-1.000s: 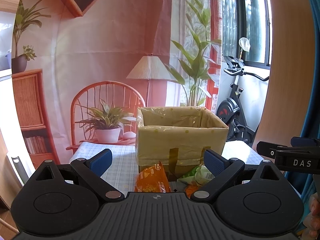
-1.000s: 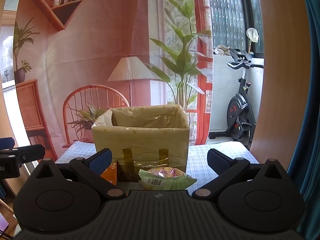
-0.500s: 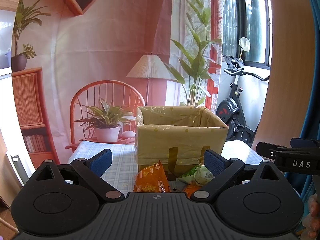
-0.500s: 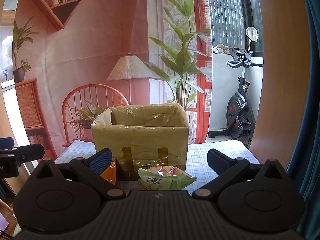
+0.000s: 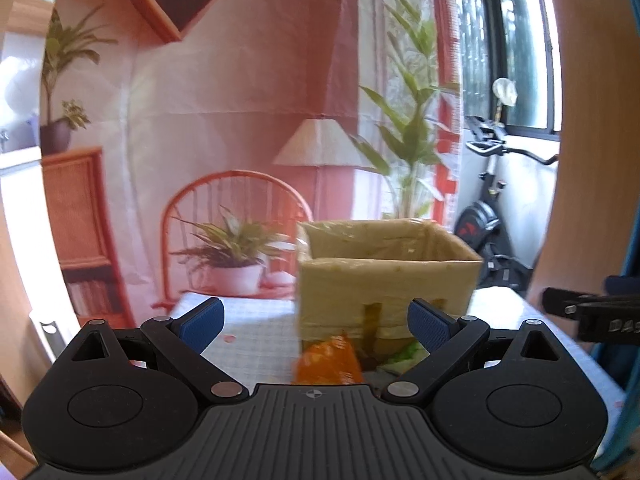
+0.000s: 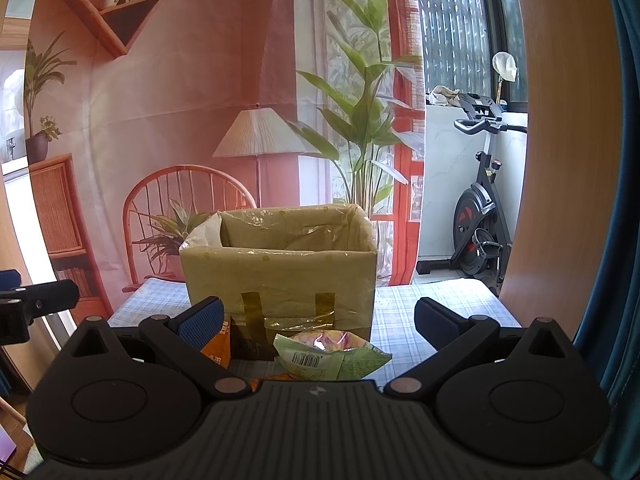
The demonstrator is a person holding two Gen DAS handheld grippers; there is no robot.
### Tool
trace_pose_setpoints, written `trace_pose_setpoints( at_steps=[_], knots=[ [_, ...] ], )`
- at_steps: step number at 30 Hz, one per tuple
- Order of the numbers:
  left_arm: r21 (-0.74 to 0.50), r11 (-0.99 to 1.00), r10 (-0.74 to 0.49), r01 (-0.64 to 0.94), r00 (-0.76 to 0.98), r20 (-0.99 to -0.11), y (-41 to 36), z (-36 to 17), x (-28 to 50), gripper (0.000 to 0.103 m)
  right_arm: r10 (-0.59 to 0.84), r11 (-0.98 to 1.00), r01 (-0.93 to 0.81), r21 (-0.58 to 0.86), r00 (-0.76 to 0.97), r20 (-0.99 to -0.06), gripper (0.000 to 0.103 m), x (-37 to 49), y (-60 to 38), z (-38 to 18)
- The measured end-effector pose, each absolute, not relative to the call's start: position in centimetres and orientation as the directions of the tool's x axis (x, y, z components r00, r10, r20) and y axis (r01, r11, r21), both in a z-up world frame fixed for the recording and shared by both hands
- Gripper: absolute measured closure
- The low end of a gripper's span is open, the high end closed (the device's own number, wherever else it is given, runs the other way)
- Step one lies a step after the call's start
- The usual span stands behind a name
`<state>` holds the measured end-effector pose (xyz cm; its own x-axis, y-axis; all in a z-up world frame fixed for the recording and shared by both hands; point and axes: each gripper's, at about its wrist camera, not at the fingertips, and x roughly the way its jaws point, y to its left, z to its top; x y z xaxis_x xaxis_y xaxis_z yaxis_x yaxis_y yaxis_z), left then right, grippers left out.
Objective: Organize snacks
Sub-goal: 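Reach the left tool down to the green chip bag and close on it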
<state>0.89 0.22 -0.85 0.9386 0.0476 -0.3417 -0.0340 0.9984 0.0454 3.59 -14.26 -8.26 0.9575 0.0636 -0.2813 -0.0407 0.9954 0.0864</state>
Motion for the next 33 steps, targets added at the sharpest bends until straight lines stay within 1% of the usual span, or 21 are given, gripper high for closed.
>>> trace_pose_setpoints(
  at_steps=[8, 12, 20, 24, 27, 33],
  knots=[
    [0.062, 0.997, 0.066, -0.047, 0.925, -0.373, 3.0, -2.7, 4.3, 0.004, 0.049, 0.998, -0.033, 0.06, 0.955, -0.292, 0.0, 6.5, -15.8, -10.0],
    [0.078, 0.996, 0.073, -0.044, 0.908, -0.413, 4.2, -4.1, 6.1, 0.005, 0.066, 0.997, -0.053, 0.05, 0.947, -0.313, 0.0, 8.5, -16.3, -11.2],
    [0.011, 1.0, 0.024, -0.022, 0.877, -0.48, 6.0, -6.7, 8.9, 0.007, 0.125, 0.992, -0.111, 0.059, 0.927, -0.354, 0.0, 11.7, -16.9, -14.2],
    [0.01, 1.0, 0.002, 0.004, 0.877, -0.481, 4.8, -7.7, 10.1, 0.009, 0.136, 0.991, -0.12, 0.066, 0.914, -0.382, 0.0, 13.3, -17.4, -15.6],
    [0.022, 0.998, -0.04, 0.056, 0.892, -0.451, 3.0, -8.1, 10.6, 0.01, 0.139, 0.99, -0.127, 0.058, 0.909, -0.393, 0.0, 14.3, -17.9, -16.7],
    [0.02, 0.979, -0.169, 0.201, 0.868, -0.467, -1.3, -9.8, 13.2, 0.01, 0.149, 0.988, -0.15, 0.031, 0.89, -0.431, 0.0, 16.4, -18.8, -19.2]
  ],
)
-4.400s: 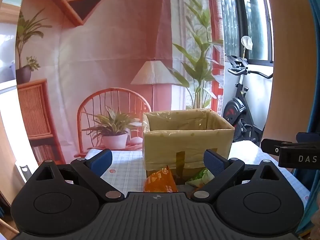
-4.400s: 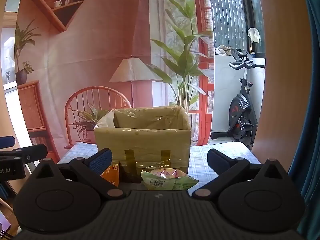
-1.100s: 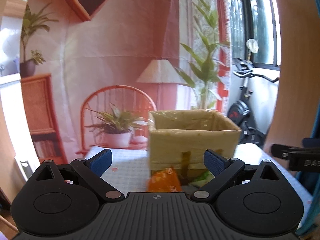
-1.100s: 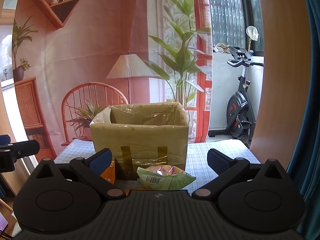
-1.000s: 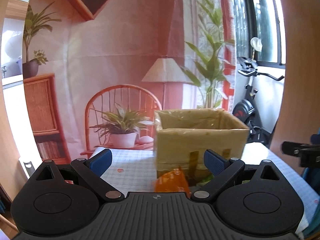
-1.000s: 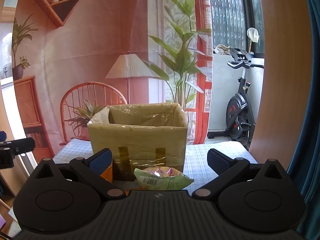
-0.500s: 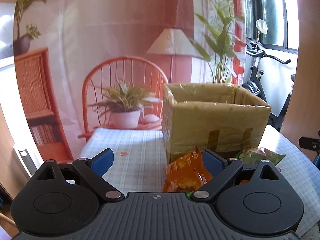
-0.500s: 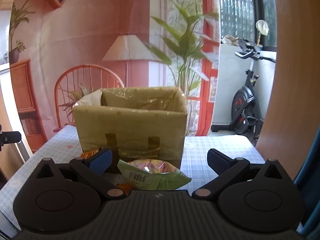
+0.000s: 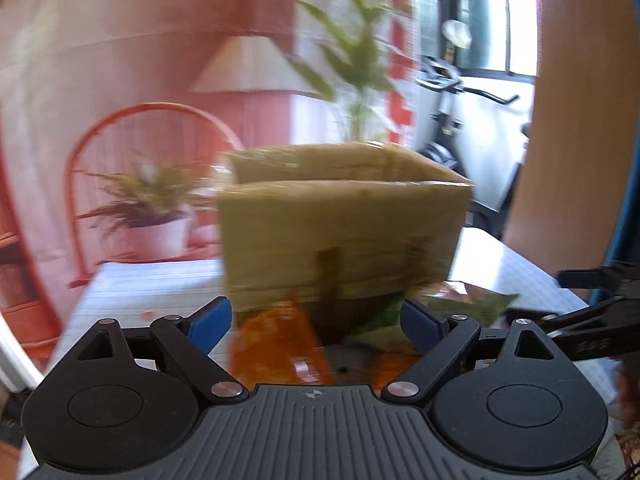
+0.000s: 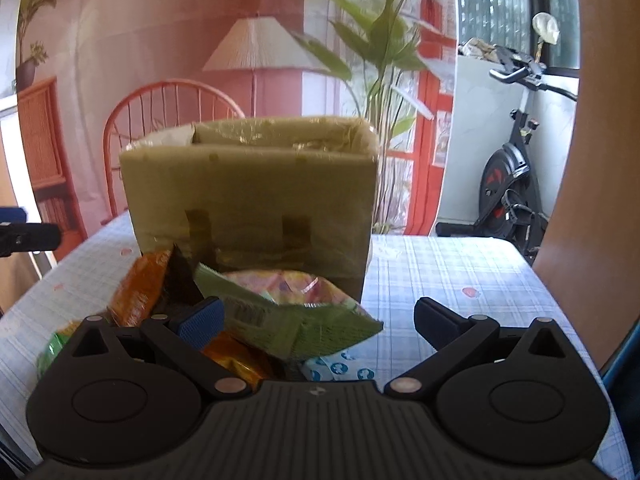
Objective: Organize snacks
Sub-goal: 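Reach the left tool down to the green chip bag and close on it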
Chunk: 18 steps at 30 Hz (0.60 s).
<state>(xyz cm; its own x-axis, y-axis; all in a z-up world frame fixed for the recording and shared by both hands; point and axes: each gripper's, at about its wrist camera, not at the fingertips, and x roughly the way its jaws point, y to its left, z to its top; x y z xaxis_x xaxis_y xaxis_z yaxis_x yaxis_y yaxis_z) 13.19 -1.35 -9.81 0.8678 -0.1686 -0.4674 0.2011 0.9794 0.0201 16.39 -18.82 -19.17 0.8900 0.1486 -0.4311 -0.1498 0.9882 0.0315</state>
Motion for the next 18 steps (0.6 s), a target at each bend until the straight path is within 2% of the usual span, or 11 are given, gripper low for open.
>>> trace_pose_setpoints(
  at_steps=[5, 11, 18],
  knots=[
    [0.021, 0.945, -0.271, 0.327, 0.818, -0.508, -4.6, -12.0, 15.8, 0.026, 0.171, 0.982, -0.191, 0.004, 0.865, -0.471, 0.002, 18.7, -19.5, -21.7],
    [0.06, 0.889, -0.336, 0.454, 0.737, -0.587, -7.5, -14.7, 18.0, 0.029, 0.231, 0.97, -0.236, 0.056, 0.83, -0.507, 0.007, 21.2, -20.6, -24.4],
    [0.018, 0.886, -0.346, 0.464, 0.685, -0.641, -8.3, -16.7, 20.9, 0.049, 0.315, 0.946, -0.309, 0.097, 0.808, -0.497, 0.016, 23.0, -20.5, -25.7]
  ],
)
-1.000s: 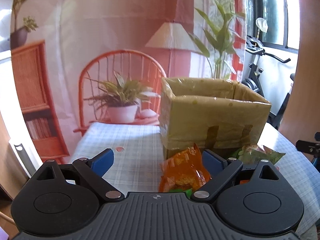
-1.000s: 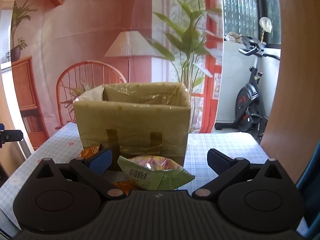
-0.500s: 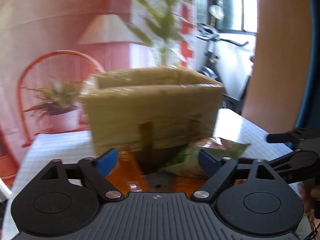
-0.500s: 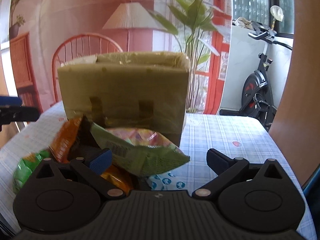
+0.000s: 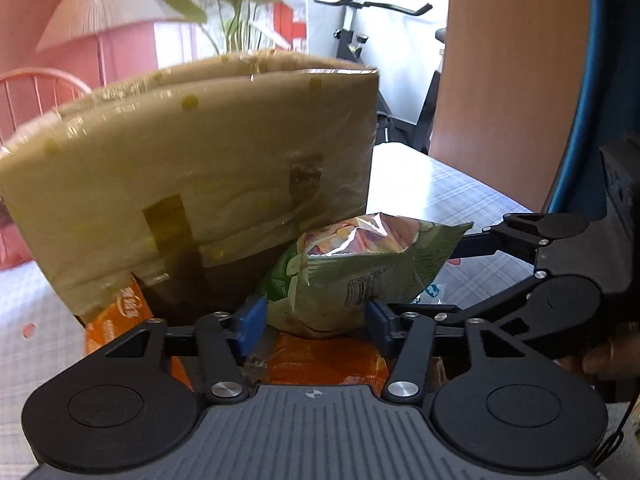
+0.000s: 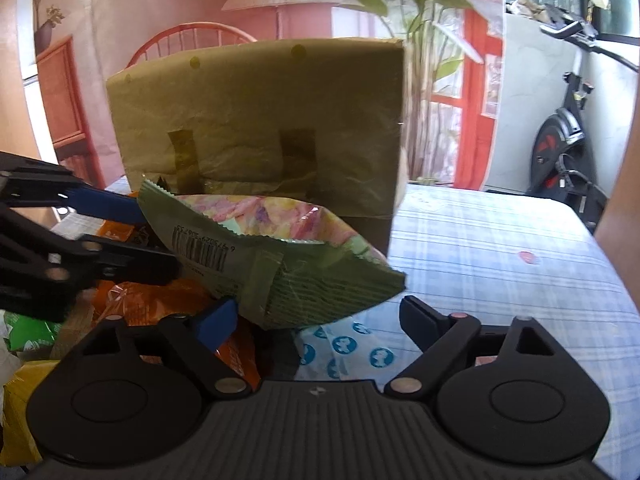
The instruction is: Organize snacks
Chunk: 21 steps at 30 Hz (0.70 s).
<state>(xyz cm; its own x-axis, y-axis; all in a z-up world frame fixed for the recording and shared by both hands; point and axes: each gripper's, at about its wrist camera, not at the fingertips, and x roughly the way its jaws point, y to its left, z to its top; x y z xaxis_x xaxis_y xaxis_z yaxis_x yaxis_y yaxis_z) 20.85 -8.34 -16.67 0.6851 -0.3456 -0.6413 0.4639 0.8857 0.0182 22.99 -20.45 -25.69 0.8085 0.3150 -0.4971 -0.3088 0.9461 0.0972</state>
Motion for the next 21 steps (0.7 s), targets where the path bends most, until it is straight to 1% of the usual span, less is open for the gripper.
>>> trace_pose_setpoints(
  at_steps=[3, 4, 5, 6, 7, 11, 15, 21],
  knots=[
    [-0.003, 0.89, -0.353, 0.457, 0.683, -0.639, -8.3, -17.1, 21.8, 0.053, 0.335, 0.939, -0.329, 0.099, 0.811, -0.48, 0.019, 23.4, -20.5, -25.7],
    [-0.011, 0.89, -0.357, 0.455, 0.683, -0.637, -8.2, -17.2, 22.1, 0.058, 0.342, 0.936, -0.336, 0.1, 0.811, -0.474, 0.021, 23.6, -20.5, -25.7],
    [-0.018, 0.889, -0.363, 0.458, 0.679, -0.638, -8.3, -17.2, 22.4, 0.067, 0.353, 0.933, -0.344, 0.107, 0.812, -0.465, 0.023, 23.6, -20.4, -25.7],
    [-0.023, 0.887, -0.367, 0.46, 0.675, -0.64, -8.3, -17.2, 22.6, 0.071, 0.363, 0.929, -0.351, 0.114, 0.812, -0.457, 0.025, 23.7, -20.3, -25.7],
    [-0.021, 0.888, -0.366, 0.459, 0.679, -0.637, -8.4, -17.2, 22.7, 0.073, 0.367, 0.928, -0.354, 0.117, 0.814, -0.45, 0.029, 23.7, -20.2, -25.7],
    [-0.026, 0.895, -0.366, 0.446, 0.697, -0.616, -7.9, -16.6, 22.7, 0.075, 0.375, 0.926, -0.356, 0.125, 0.829, -0.416, 0.039, 23.4, -19.9, -25.0],
    [-0.023, 0.886, -0.388, 0.464, 0.712, -0.586, -7.7, -15.0, 21.6, 0.076, 0.392, 0.92, -0.359, 0.158, 0.837, -0.382, 0.041, 22.6, -20.2, -23.8],
    [-0.03, 0.874, -0.431, 0.485, 0.745, -0.51, -7.1, -11.5, 20.1, 0.076, 0.387, 0.922, -0.363, 0.135, 0.866, -0.317, 0.042, 20.4, -20.3, -20.1]
  ],
)
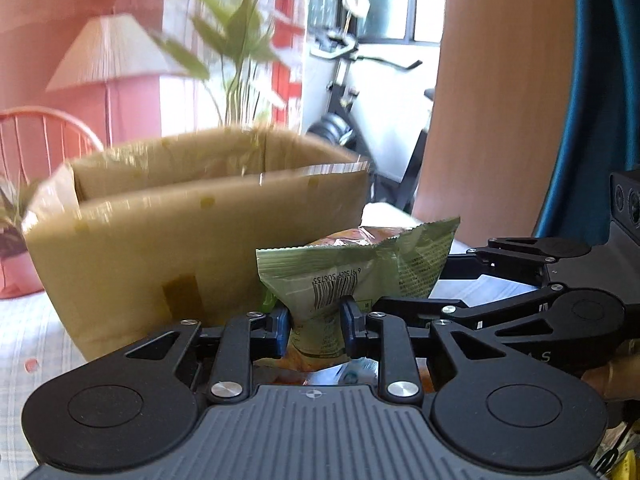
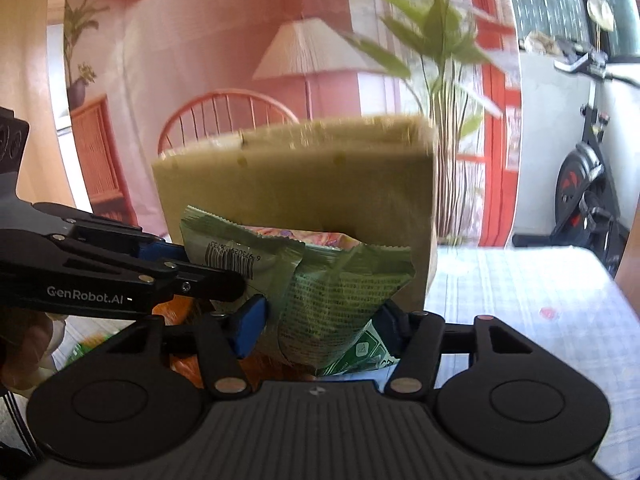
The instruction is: Organize snacks
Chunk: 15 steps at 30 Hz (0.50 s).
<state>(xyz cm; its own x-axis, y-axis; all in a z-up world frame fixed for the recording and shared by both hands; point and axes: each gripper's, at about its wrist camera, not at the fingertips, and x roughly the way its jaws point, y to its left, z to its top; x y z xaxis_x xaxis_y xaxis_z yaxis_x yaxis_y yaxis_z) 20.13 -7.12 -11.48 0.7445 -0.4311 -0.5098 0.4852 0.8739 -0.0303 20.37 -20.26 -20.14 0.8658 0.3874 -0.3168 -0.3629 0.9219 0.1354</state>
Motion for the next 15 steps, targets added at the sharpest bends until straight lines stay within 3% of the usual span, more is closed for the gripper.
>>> trace_pose_setpoints(
  at_steps=[15],
  knots=[
    [-0.046, 0.878, -0.47, 0.477, 0.839, -0.275, -4.8, -1.0, 18.5, 0.076, 0.425, 0.905, -0.419, 0.072, 0.899, -0.11, 0.043, 18.9, -19.2, -7.7]
  ],
)
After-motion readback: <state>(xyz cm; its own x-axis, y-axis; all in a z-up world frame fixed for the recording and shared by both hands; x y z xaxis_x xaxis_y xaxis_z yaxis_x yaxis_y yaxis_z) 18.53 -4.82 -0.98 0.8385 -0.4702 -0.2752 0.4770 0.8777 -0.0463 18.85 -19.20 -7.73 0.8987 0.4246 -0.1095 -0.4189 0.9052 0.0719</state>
